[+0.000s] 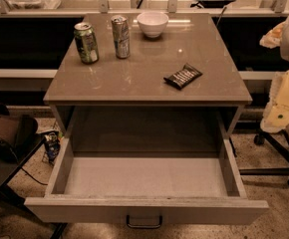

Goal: Place redbull can into top drawer

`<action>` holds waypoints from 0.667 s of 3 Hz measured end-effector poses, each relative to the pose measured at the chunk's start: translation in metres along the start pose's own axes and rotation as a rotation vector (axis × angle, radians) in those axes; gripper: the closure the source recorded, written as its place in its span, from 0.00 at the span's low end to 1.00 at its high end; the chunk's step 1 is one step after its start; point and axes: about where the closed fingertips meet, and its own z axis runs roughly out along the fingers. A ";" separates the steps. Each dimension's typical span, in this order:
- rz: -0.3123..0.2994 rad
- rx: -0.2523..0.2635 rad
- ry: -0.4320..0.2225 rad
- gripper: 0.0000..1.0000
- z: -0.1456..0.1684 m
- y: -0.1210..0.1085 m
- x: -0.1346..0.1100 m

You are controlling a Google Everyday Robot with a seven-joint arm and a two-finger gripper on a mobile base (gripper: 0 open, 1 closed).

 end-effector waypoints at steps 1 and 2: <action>0.000 0.000 0.000 0.00 0.000 0.000 0.000; 0.025 0.053 -0.066 0.00 0.003 -0.014 -0.007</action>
Offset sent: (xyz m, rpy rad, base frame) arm 0.0329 0.0056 0.0019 0.1146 -0.1185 -0.0362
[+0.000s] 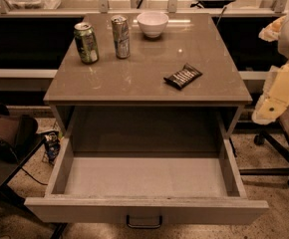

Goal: Place redbull can into top drawer

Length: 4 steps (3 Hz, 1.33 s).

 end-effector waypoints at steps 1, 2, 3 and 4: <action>0.053 0.069 -0.115 0.00 0.008 -0.023 -0.007; 0.090 0.167 -0.262 0.00 0.013 -0.076 -0.021; 0.165 0.215 -0.521 0.00 0.045 -0.120 -0.057; 0.177 0.273 -0.718 0.00 0.061 -0.150 -0.090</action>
Offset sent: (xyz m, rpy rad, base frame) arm 0.1551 -0.0127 0.0530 0.4028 -0.4134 -0.0791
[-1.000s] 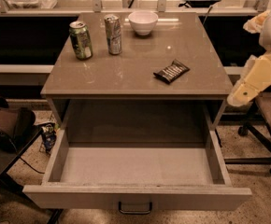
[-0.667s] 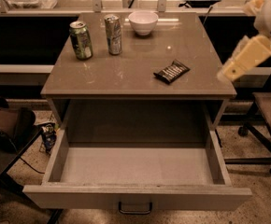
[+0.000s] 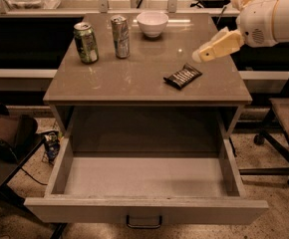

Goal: Place redbull can into top drawer

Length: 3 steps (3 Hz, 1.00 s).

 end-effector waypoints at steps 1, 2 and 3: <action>0.005 0.003 -0.158 0.00 0.031 0.001 -0.013; -0.013 -0.013 -0.220 0.00 0.045 0.009 -0.025; 0.001 -0.016 -0.215 0.00 0.050 0.007 -0.023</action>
Offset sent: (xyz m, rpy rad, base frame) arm 0.0221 0.0320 -0.0014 0.1392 -0.1011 0.0671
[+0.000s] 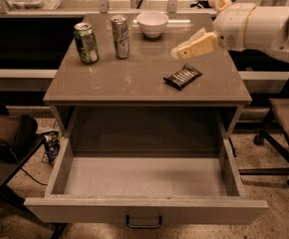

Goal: Place redbull can into top drawer

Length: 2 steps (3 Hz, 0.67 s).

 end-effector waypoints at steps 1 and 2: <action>0.073 -0.016 -0.009 0.00 0.036 -0.011 0.018; 0.160 -0.063 -0.080 0.00 0.114 -0.017 0.028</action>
Offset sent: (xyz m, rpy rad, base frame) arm 0.1406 0.0949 -0.0644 0.2470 0.1390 0.0776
